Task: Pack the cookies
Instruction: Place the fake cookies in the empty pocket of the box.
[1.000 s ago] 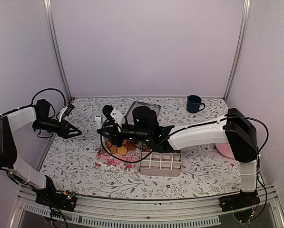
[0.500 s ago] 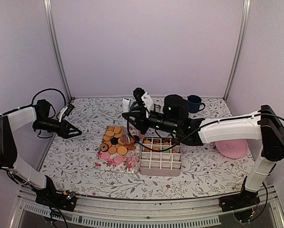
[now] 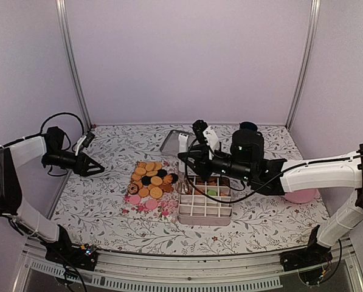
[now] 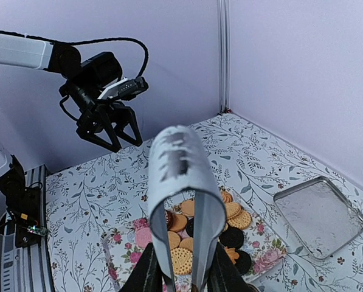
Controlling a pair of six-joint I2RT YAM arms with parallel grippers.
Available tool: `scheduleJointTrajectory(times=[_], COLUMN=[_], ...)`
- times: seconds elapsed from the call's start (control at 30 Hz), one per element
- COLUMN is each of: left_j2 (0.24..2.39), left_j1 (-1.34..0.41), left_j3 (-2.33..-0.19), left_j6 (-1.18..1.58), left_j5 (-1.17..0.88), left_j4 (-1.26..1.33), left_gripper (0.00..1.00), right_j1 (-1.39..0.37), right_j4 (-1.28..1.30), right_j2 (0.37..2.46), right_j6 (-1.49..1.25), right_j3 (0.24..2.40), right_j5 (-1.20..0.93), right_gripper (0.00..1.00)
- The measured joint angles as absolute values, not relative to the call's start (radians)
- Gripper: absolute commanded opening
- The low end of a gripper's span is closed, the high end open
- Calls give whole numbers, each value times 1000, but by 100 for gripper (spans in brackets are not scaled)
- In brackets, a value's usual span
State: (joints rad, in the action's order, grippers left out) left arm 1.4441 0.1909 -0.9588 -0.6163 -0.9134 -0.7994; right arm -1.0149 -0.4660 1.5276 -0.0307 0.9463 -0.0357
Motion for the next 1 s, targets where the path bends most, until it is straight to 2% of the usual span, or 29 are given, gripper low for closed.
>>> scheduleJointTrajectory(times=[0.3,0.63,0.67,0.7,1.0], left_j2=[1448,1448,1448,1448,1448], left_j1=[191,191,191,191,191], left_j3=[-961,-961,-962,-962,-962], left_j6=[-616,-616,-616,-616,-616], left_j5=[-919,-924,-925,-925,-927], left_j4=[-799,-799,-799,-799,-799], left_gripper=[86,86,86,86,86], right_j1=[-1015,-1015,-1015,-1015,-1015], right_j4=[-404,-369,-369,-367,-366], right_j2=[1467,1467,1468,1468,1475], right_j6=[-48,-64,-64,-64,-59], right_j3=[919,915,915,915,915], right_j5=[-20,-15,-14,-13,-7], right_gripper=[0,18,23,25,28])
